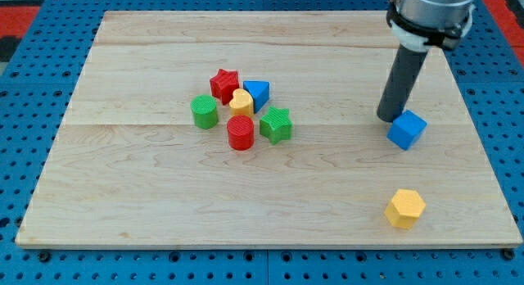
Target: Slightly touch the green circle
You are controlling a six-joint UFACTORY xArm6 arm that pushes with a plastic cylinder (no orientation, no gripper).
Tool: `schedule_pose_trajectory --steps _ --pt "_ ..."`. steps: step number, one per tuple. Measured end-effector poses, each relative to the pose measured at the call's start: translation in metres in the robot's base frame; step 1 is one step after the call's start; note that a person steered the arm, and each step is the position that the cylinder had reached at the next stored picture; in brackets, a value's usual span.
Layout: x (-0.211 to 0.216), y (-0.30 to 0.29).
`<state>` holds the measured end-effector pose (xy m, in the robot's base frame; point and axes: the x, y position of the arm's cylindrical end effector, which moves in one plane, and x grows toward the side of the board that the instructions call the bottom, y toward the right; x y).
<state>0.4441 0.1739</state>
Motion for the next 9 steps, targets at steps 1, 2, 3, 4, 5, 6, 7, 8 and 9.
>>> schedule_pose_trajectory --steps 1,2,3,4,5,6,7,8,9 --pt "-0.015 0.021" --pt "-0.016 0.032" --pt "0.009 0.011" --pt "0.017 -0.034" --pt "-0.001 -0.036" --pt "-0.038 -0.062" --pt "-0.065 -0.112" --pt "-0.113 -0.127" --pt "-0.142 -0.166"
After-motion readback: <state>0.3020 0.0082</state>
